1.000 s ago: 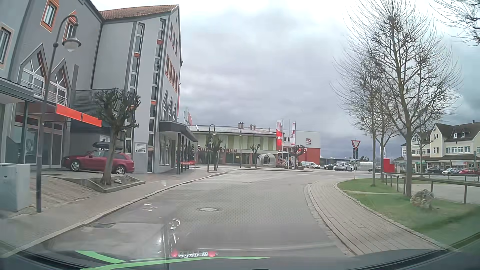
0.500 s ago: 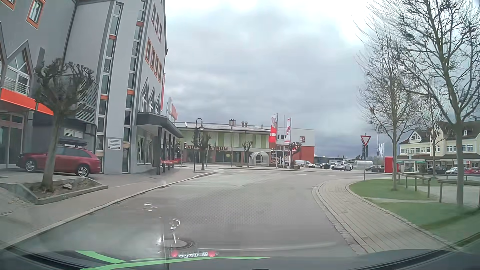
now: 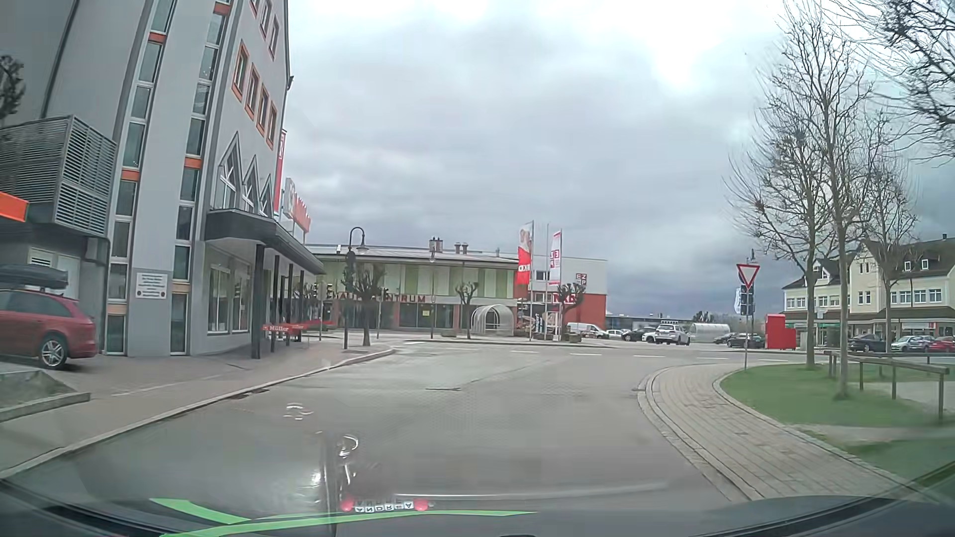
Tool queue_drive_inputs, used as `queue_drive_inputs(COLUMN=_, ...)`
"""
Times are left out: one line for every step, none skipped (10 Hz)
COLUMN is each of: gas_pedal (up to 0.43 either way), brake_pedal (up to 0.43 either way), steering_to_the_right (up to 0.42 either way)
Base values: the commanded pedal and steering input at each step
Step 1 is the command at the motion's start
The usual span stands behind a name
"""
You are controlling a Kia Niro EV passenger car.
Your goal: Follow the waypoints while adhering to traffic rules and regulations
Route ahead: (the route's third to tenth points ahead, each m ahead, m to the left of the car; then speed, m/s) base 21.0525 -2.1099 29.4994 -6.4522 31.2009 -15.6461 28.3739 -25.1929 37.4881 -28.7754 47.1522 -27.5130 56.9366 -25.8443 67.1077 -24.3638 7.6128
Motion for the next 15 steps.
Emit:
queue_drive_inputs(gas_pedal=0.0, brake_pedal=0.0, steering_to_the_right=0.054)
queue_drive_inputs(gas_pedal=0.0, brake_pedal=0.0, steering_to_the_right=0.054)
queue_drive_inputs(gas_pedal=0.0, brake_pedal=0.0, steering_to_the_right=0.054)
queue_drive_inputs(gas_pedal=0.0, brake_pedal=0.0, steering_to_the_right=0.054)
queue_drive_inputs(gas_pedal=0.0, brake_pedal=0.0, steering_to_the_right=0.055)
queue_drive_inputs(gas_pedal=0.0, brake_pedal=0.0, steering_to_the_right=0.055)
queue_drive_inputs(gas_pedal=0.0, brake_pedal=0.0, steering_to_the_right=0.055)
queue_drive_inputs(gas_pedal=0.0, brake_pedal=0.024, steering_to_the_right=0.057)
queue_drive_inputs(gas_pedal=0.0, brake_pedal=0.055, steering_to_the_right=0.06)
queue_drive_inputs(gas_pedal=0.0, brake_pedal=0.061, steering_to_the_right=0.065)
queue_drive_inputs(gas_pedal=0.0, brake_pedal=0.061, steering_to_the_right=0.072)
queue_drive_inputs(gas_pedal=0.0, brake_pedal=0.061, steering_to_the_right=0.081)
queue_drive_inputs(gas_pedal=0.0, brake_pedal=0.061, steering_to_the_right=0.094)
queue_drive_inputs(gas_pedal=0.0, brake_pedal=0.061, steering_to_the_right=0.103)
queue_drive_inputs(gas_pedal=0.0, brake_pedal=0.061, steering_to_the_right=0.105)
